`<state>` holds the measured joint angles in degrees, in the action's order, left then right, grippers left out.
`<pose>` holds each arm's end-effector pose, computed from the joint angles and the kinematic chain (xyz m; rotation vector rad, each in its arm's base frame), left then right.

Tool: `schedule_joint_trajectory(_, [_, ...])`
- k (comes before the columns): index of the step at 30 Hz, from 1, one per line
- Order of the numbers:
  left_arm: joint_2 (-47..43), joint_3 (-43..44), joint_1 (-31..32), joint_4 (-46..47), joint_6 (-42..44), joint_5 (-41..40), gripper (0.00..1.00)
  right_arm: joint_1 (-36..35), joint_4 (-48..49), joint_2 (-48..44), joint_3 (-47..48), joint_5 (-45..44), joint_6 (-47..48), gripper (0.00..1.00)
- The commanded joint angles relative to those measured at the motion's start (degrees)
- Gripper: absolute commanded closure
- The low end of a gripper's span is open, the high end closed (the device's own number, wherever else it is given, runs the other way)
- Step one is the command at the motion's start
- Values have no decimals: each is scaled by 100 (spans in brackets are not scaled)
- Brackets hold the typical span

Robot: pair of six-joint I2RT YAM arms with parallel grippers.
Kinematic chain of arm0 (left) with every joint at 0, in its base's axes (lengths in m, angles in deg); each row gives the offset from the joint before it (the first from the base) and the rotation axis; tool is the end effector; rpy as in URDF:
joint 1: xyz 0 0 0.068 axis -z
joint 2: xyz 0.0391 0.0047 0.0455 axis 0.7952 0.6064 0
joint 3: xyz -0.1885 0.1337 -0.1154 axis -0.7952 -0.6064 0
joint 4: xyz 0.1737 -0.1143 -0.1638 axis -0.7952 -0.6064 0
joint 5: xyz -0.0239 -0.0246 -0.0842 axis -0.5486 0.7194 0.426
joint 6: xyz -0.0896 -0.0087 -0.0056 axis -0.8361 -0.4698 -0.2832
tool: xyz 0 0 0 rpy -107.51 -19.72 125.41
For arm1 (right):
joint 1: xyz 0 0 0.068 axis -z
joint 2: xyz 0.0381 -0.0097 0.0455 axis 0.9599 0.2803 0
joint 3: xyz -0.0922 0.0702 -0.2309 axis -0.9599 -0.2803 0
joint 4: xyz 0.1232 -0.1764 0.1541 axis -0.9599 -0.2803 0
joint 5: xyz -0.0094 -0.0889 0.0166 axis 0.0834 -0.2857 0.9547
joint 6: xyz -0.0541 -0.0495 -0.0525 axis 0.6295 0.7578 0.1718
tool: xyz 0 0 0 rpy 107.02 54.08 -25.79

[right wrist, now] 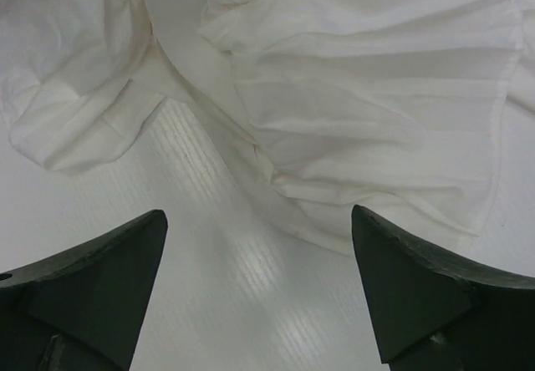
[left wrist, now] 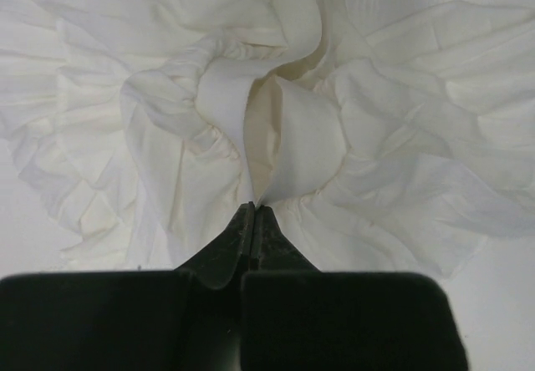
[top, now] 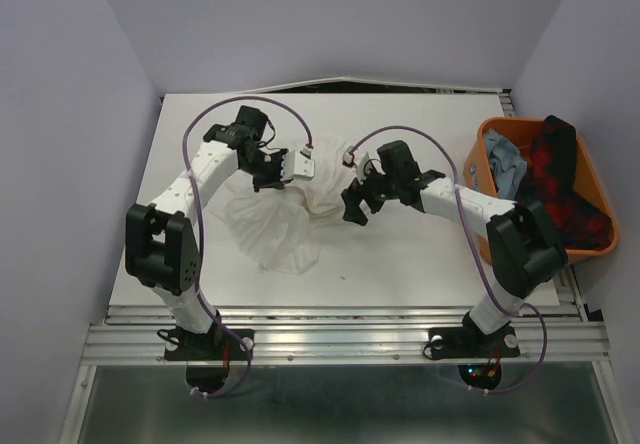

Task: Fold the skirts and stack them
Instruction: Flatten the skirt out

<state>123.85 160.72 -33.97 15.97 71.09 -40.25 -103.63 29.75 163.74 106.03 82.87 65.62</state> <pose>0.3355 -0.1580 0.2212 1.9253 1.5178 -0.3107 0.3158 0.2253 0.1682 -1.1431 2.0494 0.6918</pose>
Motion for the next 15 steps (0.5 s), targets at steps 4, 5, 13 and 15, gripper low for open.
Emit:
schedule_joint_trajectory(4, [-616, 1506, -24, -781, -680, 690, 100, 12, 755, -177, 150, 237, 675, 2])
schedule_joint_trajectory(5, [-651, 1568, -68, -755, -725, 699, 100, 12, 782, -151, 176, 308, 763, 4])
schedule_joint_trajectory(13, [-388, 1875, -507, -711, -1128, 610, 100, 12, 448, -10, 607, 703, 1493, 48])
schedule_joint_trajectory(15, [-134, 1981, -735, -711, -1243, 864, 100, 12, 413, -1, 668, 870, 1083, 57])
